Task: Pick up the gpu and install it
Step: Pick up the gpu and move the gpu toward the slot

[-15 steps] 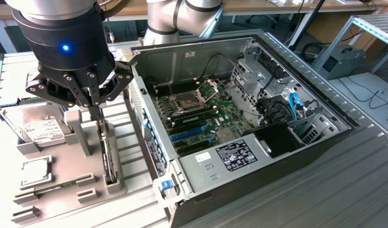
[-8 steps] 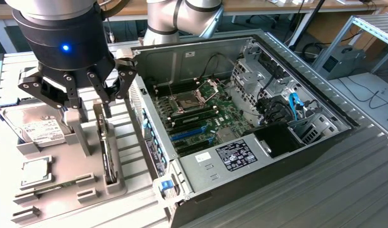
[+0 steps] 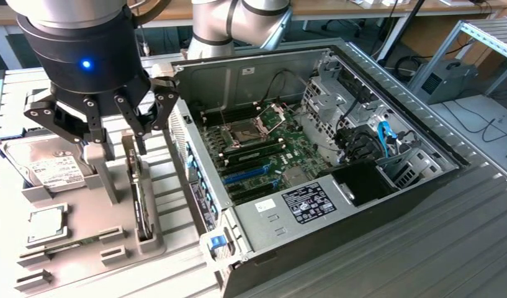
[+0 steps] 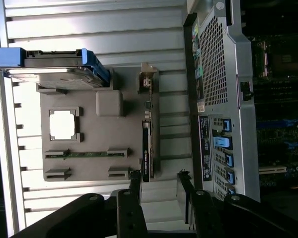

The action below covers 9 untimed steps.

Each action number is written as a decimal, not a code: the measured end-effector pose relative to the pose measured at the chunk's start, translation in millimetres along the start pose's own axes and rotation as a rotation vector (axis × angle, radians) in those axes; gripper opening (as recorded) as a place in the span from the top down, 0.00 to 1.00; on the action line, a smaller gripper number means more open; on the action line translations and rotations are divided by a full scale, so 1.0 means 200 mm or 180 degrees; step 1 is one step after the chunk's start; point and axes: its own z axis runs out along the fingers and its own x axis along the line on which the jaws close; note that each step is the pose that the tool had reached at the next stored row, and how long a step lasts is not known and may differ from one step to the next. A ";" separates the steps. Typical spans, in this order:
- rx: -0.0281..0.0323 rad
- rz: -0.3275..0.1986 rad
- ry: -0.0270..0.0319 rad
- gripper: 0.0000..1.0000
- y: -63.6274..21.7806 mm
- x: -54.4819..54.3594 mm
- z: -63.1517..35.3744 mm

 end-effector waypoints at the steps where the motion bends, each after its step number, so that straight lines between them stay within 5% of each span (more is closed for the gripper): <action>1: 0.0001 0.0000 0.0000 0.58 0.000 0.00 0.005; 9: 0.0001 0.0000 0.0001 0.58 0.001 0.01 0.093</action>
